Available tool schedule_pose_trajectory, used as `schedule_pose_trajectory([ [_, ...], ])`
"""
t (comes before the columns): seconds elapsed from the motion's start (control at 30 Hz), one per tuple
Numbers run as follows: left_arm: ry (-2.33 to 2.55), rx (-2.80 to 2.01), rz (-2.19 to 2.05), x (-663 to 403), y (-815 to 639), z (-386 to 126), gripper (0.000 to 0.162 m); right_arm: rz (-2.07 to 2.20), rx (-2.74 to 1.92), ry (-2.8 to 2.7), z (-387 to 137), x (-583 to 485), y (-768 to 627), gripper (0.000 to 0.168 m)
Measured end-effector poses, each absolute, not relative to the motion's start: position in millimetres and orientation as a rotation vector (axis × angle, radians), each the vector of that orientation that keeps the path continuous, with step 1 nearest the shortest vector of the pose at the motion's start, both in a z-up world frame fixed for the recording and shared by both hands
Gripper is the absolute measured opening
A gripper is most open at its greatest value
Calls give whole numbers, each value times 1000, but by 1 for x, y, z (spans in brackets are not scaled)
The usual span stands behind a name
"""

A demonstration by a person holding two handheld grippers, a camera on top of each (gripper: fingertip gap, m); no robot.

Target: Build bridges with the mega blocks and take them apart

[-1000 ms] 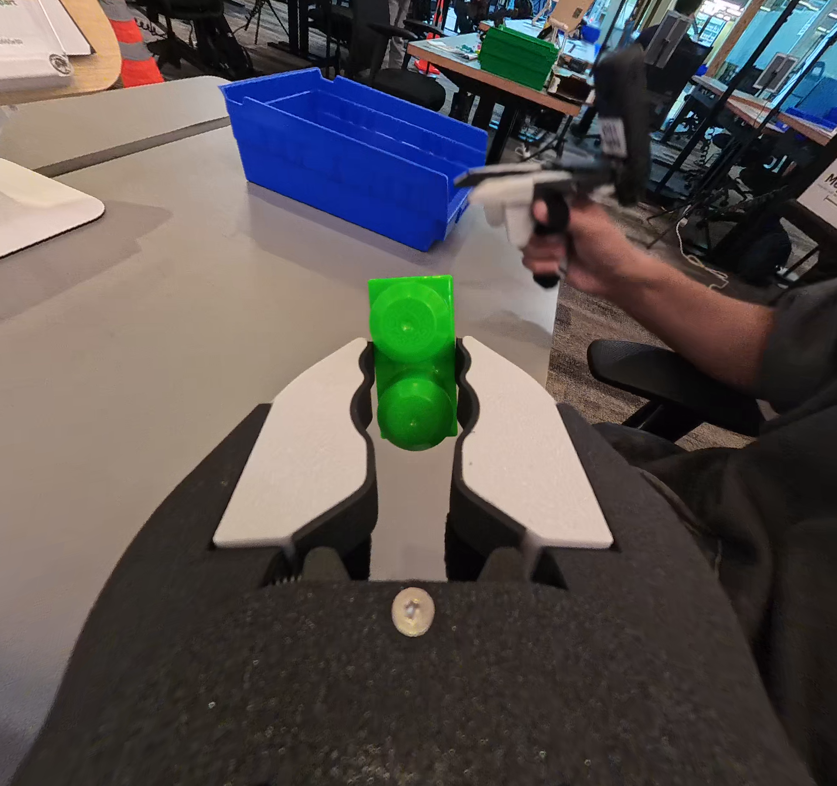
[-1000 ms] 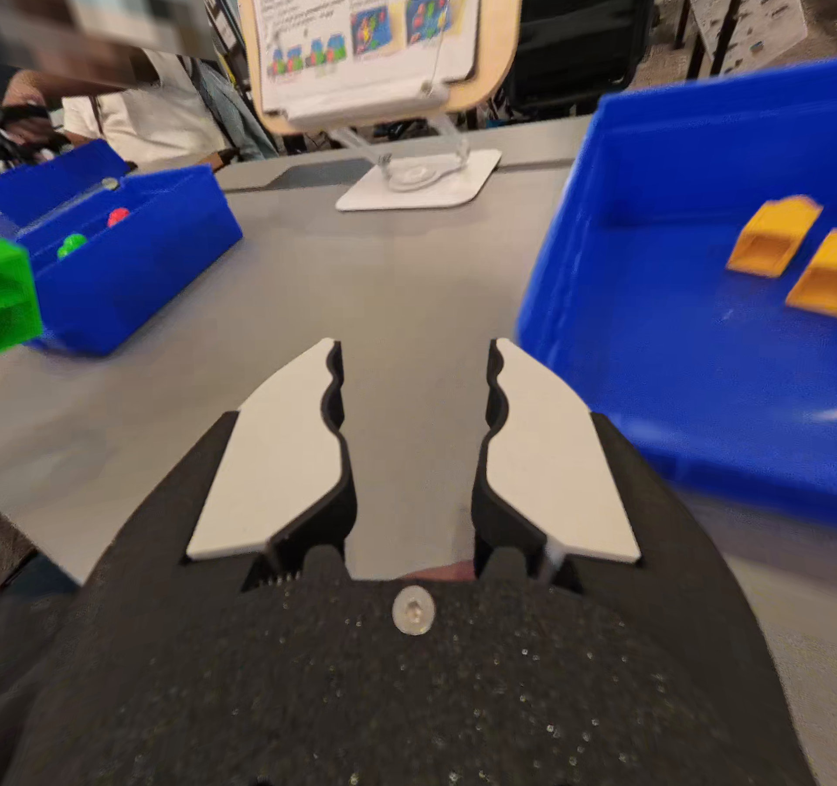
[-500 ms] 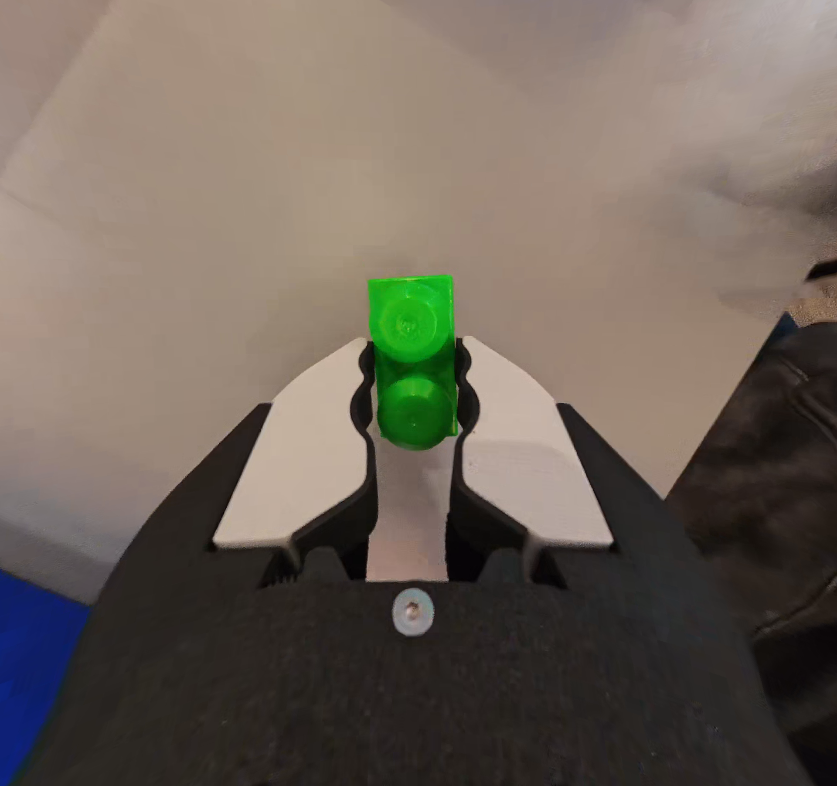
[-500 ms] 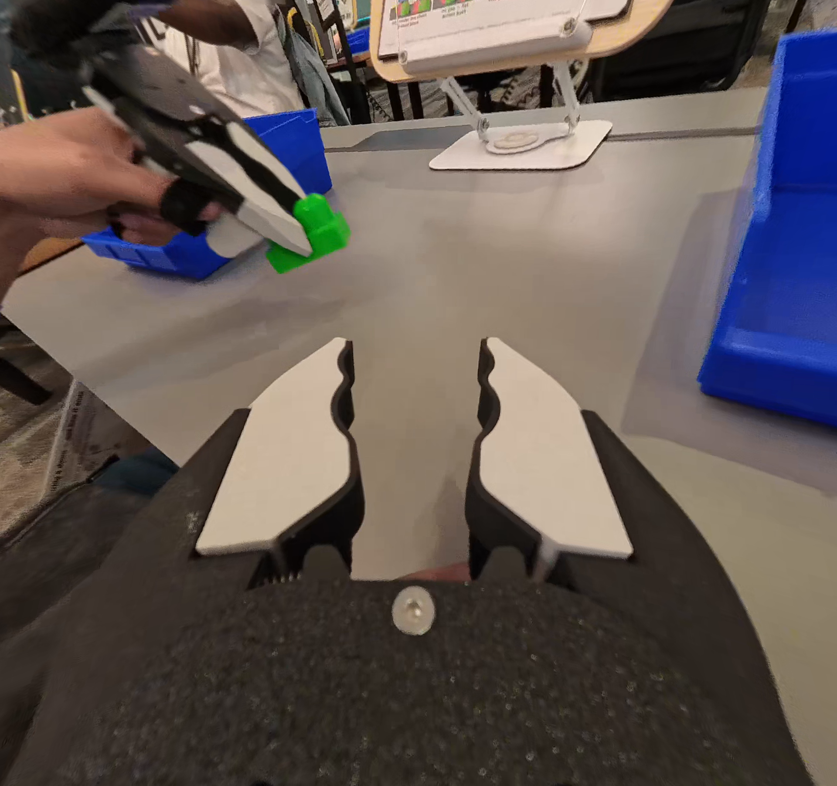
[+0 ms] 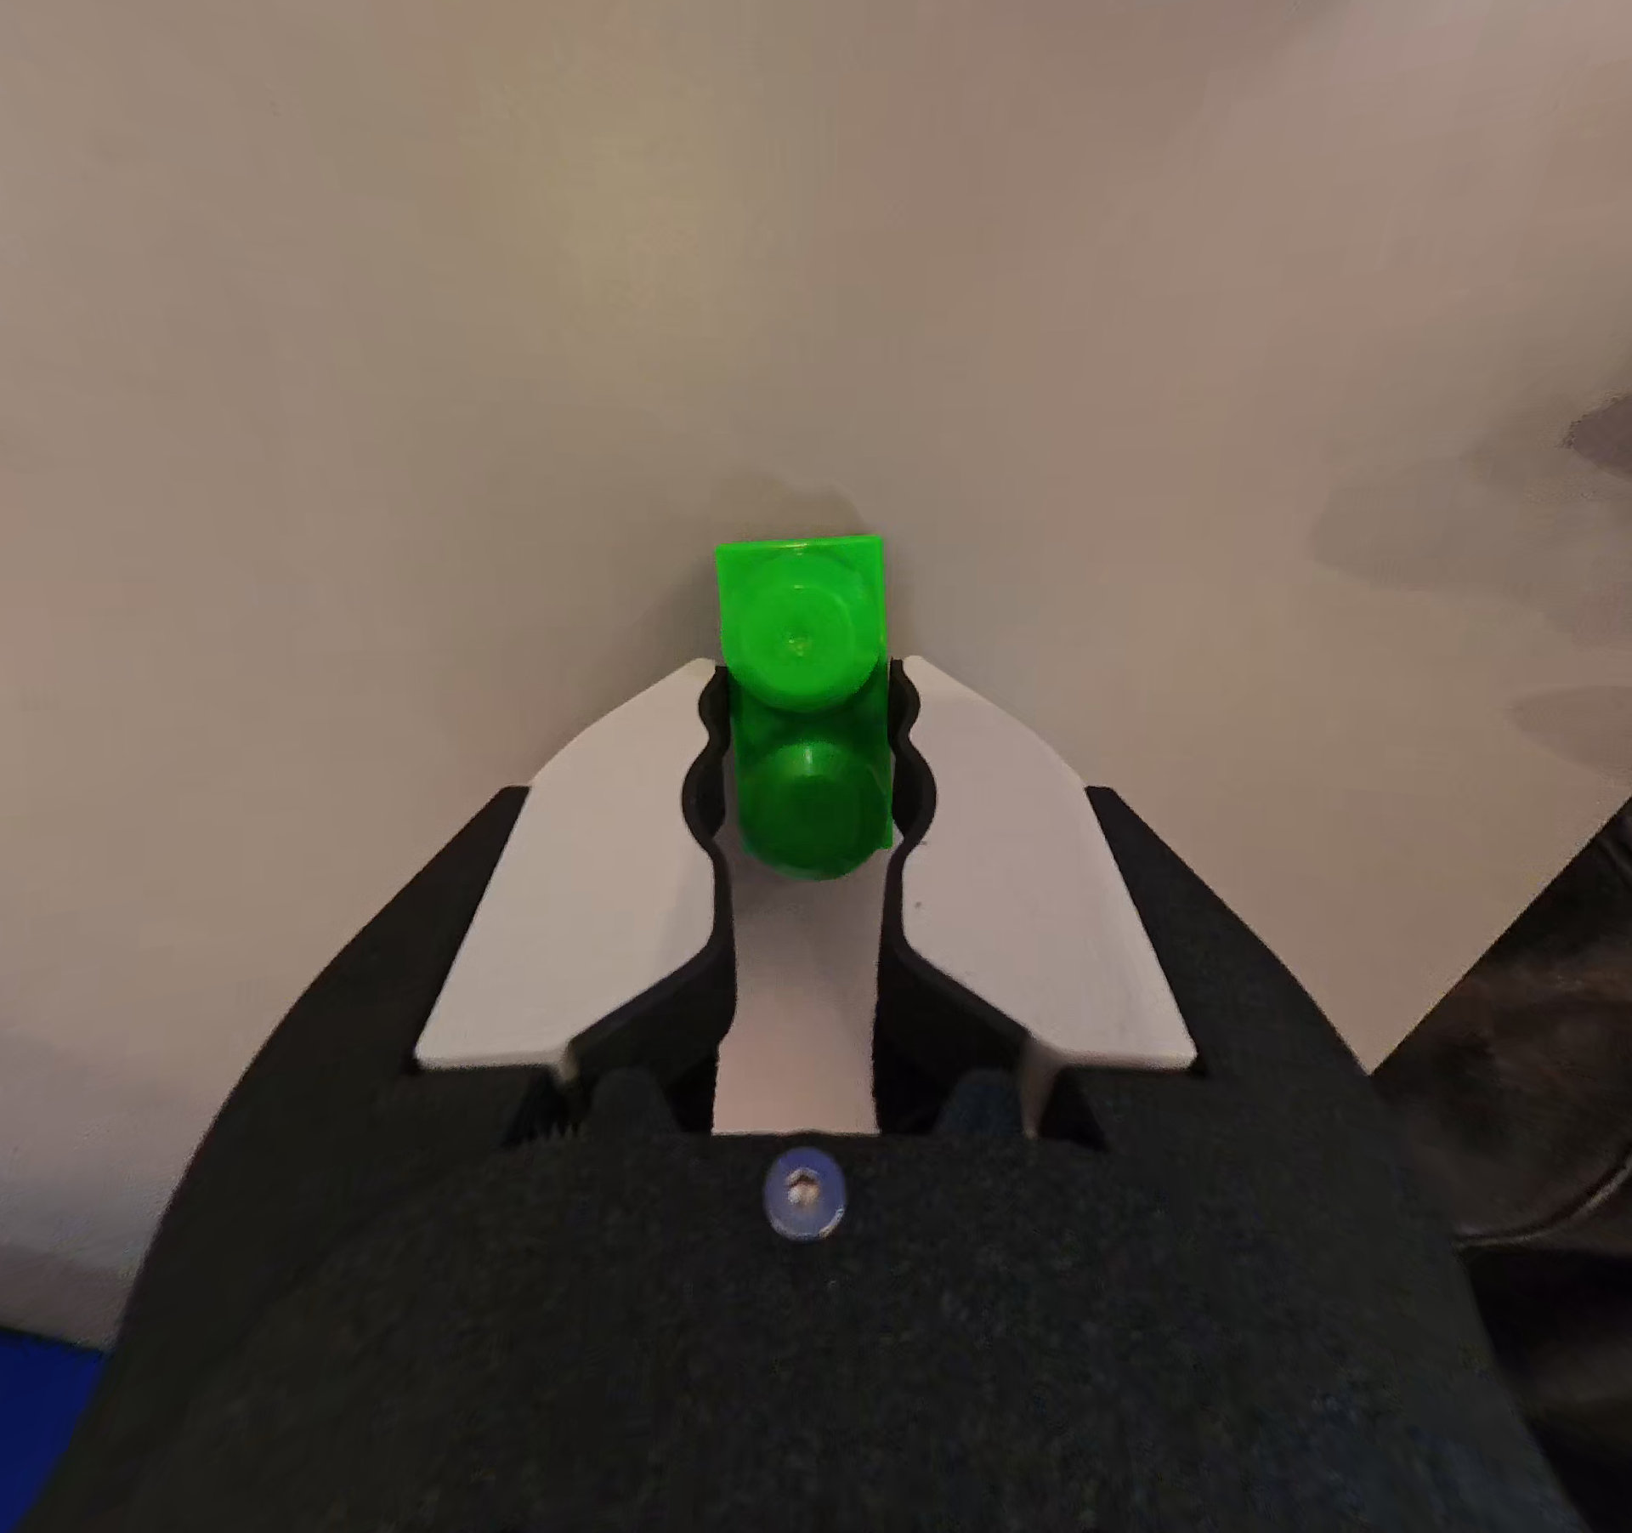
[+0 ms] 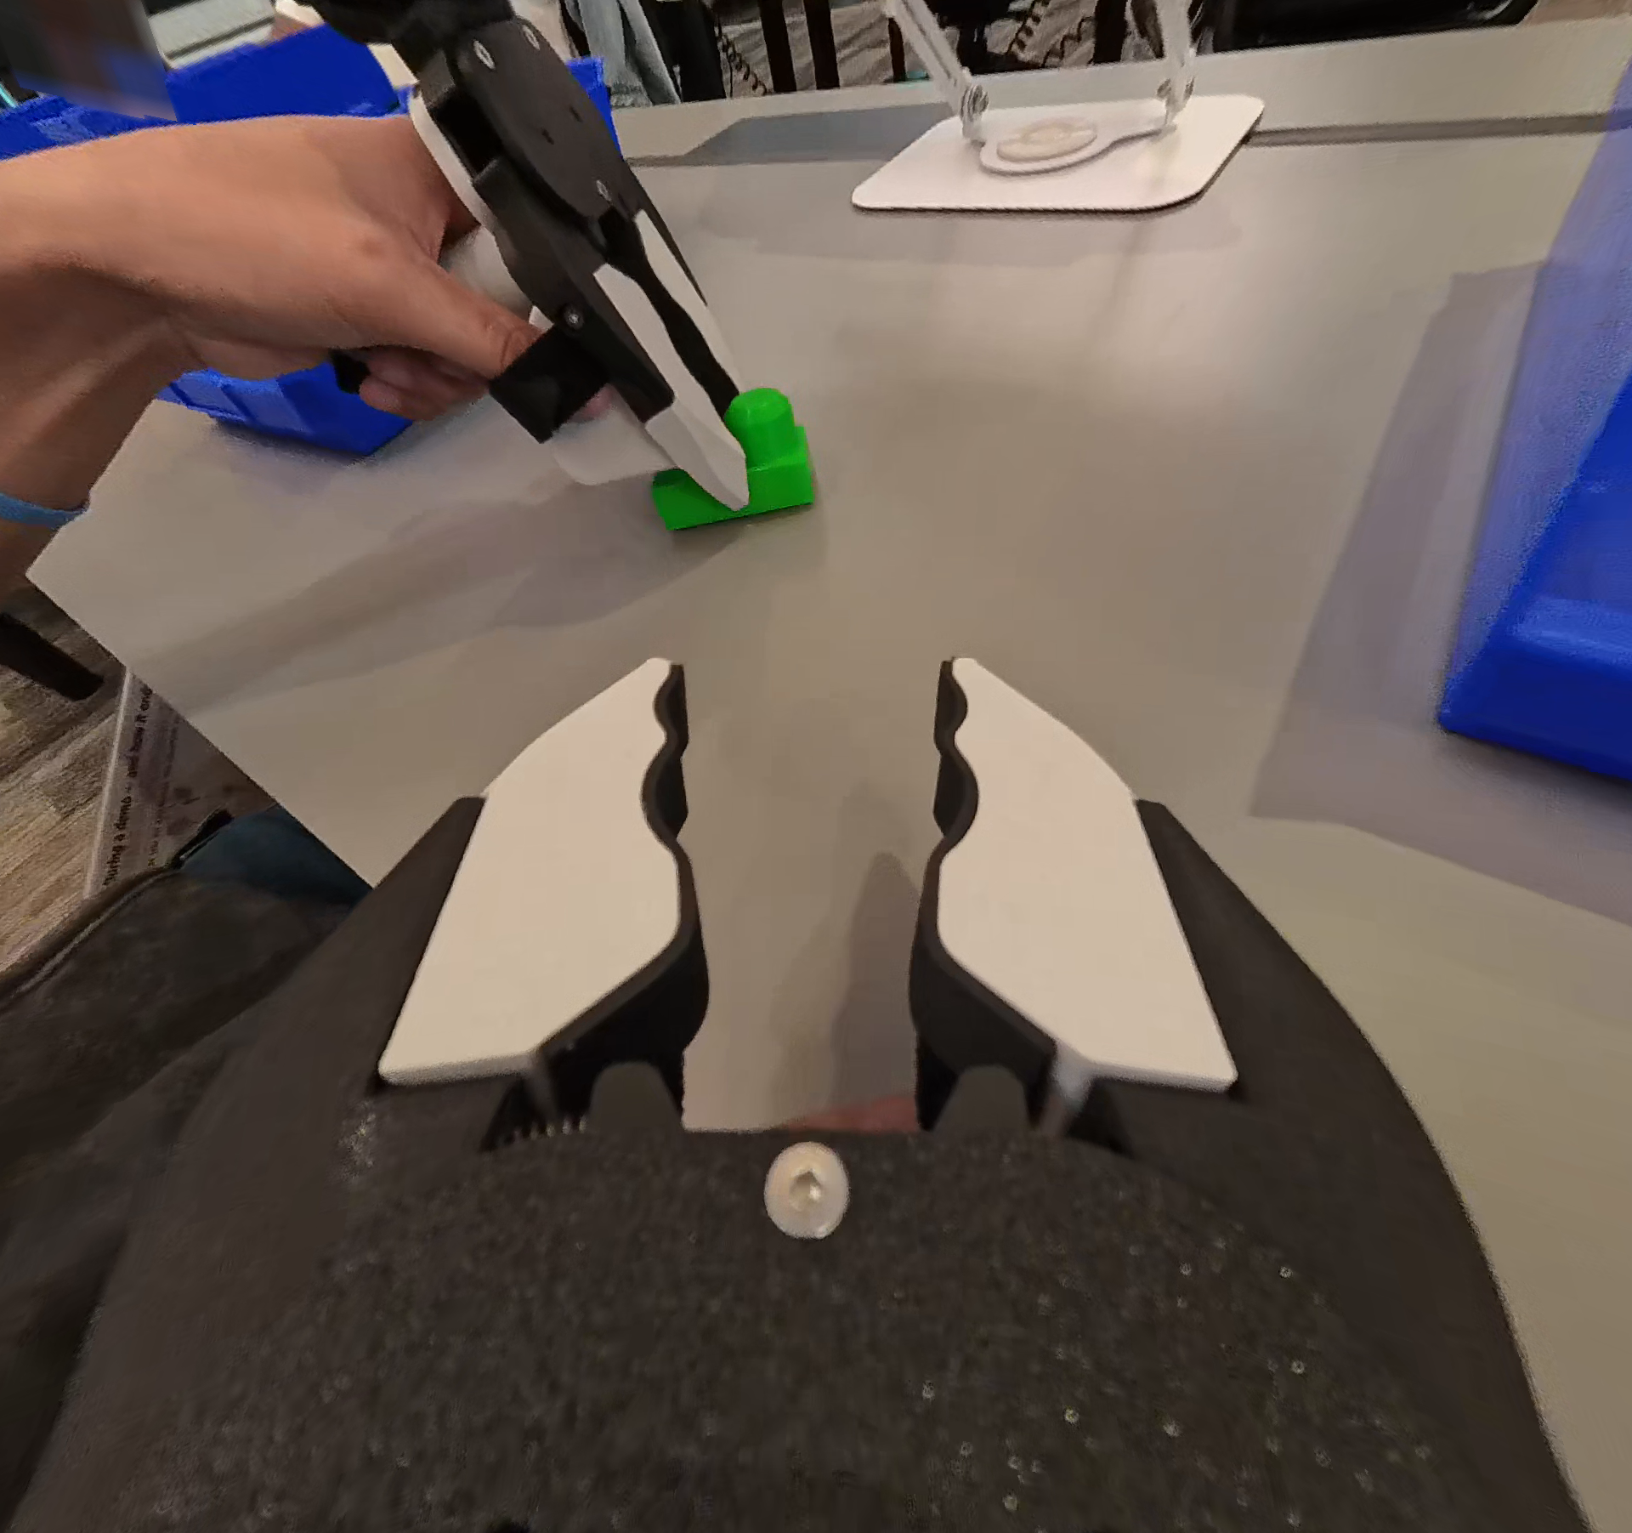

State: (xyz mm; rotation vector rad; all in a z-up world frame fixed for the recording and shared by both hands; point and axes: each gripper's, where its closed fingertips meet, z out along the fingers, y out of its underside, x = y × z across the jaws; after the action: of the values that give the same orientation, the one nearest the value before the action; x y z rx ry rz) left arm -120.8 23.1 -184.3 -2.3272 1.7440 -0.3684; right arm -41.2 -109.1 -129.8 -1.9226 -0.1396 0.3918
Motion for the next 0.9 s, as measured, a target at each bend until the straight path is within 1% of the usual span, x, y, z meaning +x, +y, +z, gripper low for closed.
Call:
schedule_pose_trajectory([
  [0.1, 1724, -2322, -403, -116, 22, -186, 34, 386, -1980, -150, -137, -50, -102, 57],
  [0.13, 1711, -2321, -425, -115, 21, -185, 38, 366, -2011, -169, -141, -54, -99, 58],
  [0.17, 1698, -2328, -445, -116, 19, -183, 47, 335, -2049, -192, -145, -58, -95, 58],
  [0.2, 1681, -2332, -461, -120, 17, -179, 50, 304, -2084, -218, -149, -62, -90, 60],
  [0.23, 1654, -2316, -482, -126, 14, -171, 50, 276, -2117, -260, -151, -69, -84, 62],
  [0.3, 1556, -2237, -563, -145, 6, -149, 51, 200, -2172, -344, -153, -82, -66, 71],
  [0.37, 1391, -2141, -688, -170, -5, -126, 57, 159, -2164, -391, -149, -98, -41, 70],
  [0.43, 1186, -2038, -830, -197, -18, -111, 56, 154, -2197, -401, -154, -109, -15, 72],
  [0.53, 971, -1944, -934, -241, -36, -113, 57, 158, -2265, -351, -169, -112, 14, 75],
  [0.6, 894, -1902, -984, -260, -46, -120, 55, 197, -2288, -317, -177, -113, 24, 77],
  [0.7, 824, -1837, -1047, -272, -50, -113, 55, 201, -2332, -332, -186, -119, 30, 78],
  [0.77, 843, -1816, -1103, -269, -55, -108, 54, 192, -2354, -349, -189, -122, 32, 74],
  [0.83, 863, -1804, -1096, -269, -59, -107, 52, 173, -2337, -353, -182, -120, 33, 73],
  [0.9, 895, -1817, -1056, -271, -61, -111, 52, 94, -2232, -358, -151, -107, 32, 73],
])
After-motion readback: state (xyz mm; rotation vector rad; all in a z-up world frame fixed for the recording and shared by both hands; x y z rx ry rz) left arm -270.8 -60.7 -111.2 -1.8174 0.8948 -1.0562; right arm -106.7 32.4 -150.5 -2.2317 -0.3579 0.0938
